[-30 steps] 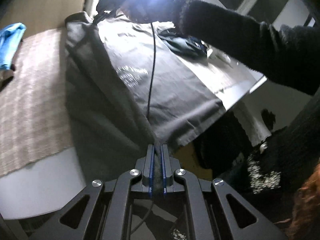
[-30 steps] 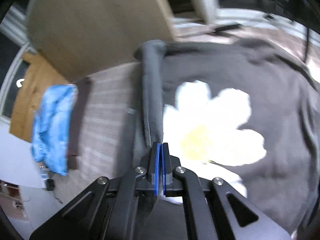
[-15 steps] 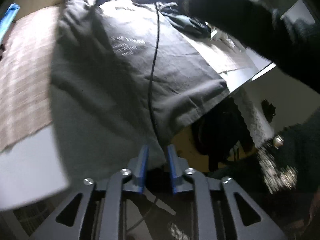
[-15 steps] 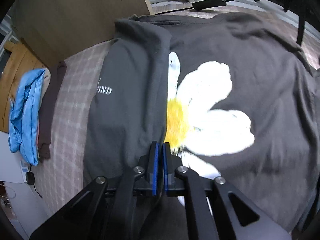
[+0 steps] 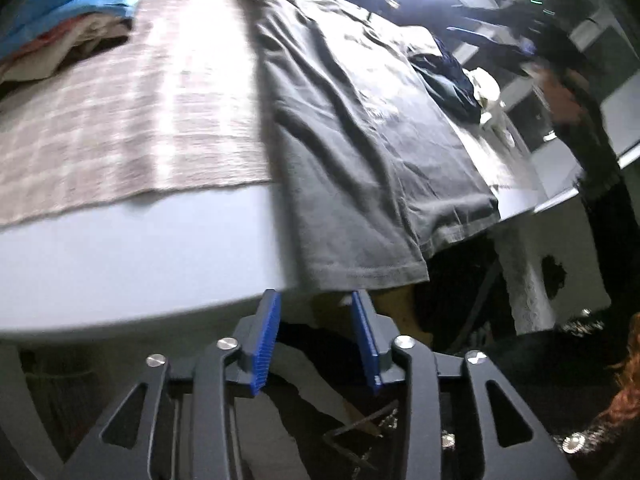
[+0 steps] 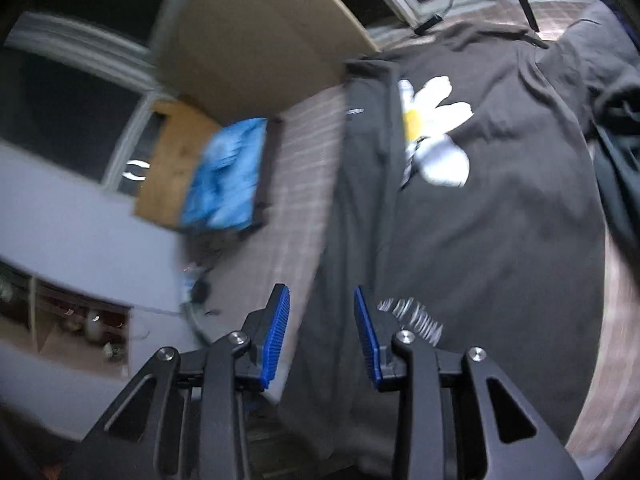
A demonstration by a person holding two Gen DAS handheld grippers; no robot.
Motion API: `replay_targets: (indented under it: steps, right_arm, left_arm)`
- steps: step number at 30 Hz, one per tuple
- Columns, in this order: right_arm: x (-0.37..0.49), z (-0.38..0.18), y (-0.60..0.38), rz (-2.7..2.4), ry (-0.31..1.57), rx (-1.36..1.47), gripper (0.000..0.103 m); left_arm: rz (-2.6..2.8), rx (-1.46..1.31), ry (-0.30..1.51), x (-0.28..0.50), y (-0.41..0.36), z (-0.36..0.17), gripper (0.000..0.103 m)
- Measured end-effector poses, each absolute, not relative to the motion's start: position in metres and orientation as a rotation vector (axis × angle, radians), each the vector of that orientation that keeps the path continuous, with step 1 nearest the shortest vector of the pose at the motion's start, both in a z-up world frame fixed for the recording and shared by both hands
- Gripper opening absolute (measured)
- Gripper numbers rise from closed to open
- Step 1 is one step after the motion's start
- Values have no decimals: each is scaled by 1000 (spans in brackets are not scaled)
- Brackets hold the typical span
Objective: Fold clothes
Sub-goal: 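Pull the hem straight with both grippers and release it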
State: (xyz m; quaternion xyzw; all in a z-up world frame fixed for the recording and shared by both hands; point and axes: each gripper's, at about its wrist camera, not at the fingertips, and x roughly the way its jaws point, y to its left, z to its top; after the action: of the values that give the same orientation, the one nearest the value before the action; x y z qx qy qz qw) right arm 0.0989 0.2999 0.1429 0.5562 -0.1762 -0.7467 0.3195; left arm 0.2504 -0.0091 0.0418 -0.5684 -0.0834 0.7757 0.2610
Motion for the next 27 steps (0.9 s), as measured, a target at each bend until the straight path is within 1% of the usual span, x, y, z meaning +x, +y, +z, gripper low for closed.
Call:
replay_targets:
  steps: [1,3,4,8,12,14,15,16,18,19,20,21,22,24,27]
  right_arm:
    - [117,143,295,-1993,-410,1470,46]
    - [144,127,282,-2012,-306,1515,46]
    - [155,115,276,-1984,-284,1542,46]
    - [180,60,247,-1847,-321,1655,46]
    - [192,30,228,-1837,-234,1714,46]
    - [197,20,222,-1815,-222,1735,46]
    - [198,19,218,-1817,-203,1728,46]
    - [199,18,213,-1827,-178,1714,46]
    - [201,18,206,-1835,-121,1697,46]
    - [202,19,203,-1846,-97,1681,43]
    - [204,20,201,-1840,-79,1665,16]
    - [205,21,199,-1825,-80,1662,1]
    - [205,23,199,-1810,-89,1663,3]
    - [205,25,204,-1820,-75,1663,3]
    - [201,19,212,-1789,-41,1738,3]
  left_arm:
    - [2086,-1546,-206,246,-4,37,39]
    - [2068,-1558,-186,241,2,30,39]
    - [2055,-1564,-184,239,5,27,39]
    - [2029,-1550,-165,237,11,25,40]
    - [2014,-1537,-144,235,21,25,38]
    - [2019,-1526,-141,235,23,24,27]
    - [2017,-1521,-151,235,23,25,10]
    - [2011,-1511,-170,236,22,26,8]
    - [2000,-1492,-209,236,21,30,6]
    - [1997,-1479,-228,237,21,33,5]
    - [1999,-1460,-248,238,22,39,5]
    - [2000,-1442,-268,240,22,46,5]
    - [2005,-1429,-282,242,22,50,5]
    - [2021,-1445,-288,246,21,47,5]
    - [2033,-1574,-257,246,20,22,5]
